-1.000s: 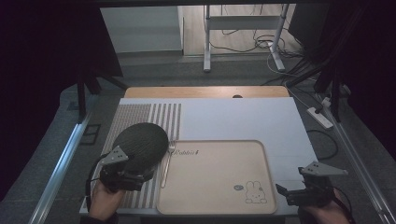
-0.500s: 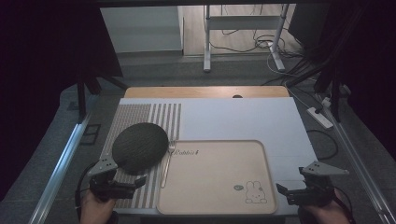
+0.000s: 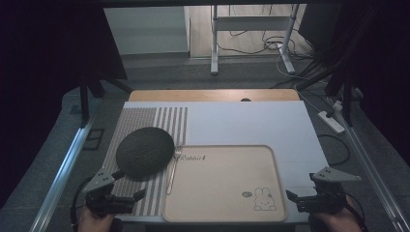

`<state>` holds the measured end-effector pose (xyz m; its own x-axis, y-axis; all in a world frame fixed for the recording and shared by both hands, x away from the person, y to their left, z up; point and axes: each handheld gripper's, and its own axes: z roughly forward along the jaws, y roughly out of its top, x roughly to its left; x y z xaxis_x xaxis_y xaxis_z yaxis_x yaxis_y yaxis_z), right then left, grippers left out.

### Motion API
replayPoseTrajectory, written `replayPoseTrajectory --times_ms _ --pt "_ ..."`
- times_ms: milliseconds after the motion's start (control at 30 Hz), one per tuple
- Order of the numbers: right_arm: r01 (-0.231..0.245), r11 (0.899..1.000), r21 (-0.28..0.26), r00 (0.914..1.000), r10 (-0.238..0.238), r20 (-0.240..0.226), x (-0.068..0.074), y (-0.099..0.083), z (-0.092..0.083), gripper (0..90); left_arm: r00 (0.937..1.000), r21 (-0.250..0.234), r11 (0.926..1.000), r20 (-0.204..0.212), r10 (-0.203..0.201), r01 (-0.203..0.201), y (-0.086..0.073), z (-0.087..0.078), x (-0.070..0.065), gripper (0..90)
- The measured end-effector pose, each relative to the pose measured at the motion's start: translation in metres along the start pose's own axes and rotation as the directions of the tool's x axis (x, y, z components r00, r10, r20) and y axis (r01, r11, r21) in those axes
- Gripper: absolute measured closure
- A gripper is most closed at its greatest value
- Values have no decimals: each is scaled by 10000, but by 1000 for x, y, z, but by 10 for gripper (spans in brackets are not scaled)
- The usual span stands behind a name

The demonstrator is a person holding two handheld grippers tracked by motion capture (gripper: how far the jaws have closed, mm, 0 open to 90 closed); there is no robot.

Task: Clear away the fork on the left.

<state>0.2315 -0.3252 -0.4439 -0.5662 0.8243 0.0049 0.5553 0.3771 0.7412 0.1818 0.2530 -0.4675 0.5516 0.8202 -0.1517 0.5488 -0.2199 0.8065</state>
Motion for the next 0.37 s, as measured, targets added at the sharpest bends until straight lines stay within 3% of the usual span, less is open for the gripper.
replayPoseTrajectory --times_ms 200,367 --pt "10 10000 5 10000 -10 30 0 0 0 0 9986 -95 9999 -512 -108 104 -5 -6 -1 0" --pt "48 10000 21 10000 -48 23 0 0 0 0 9985 10 9999 -530 -163 164 -4 -5 -1 0"
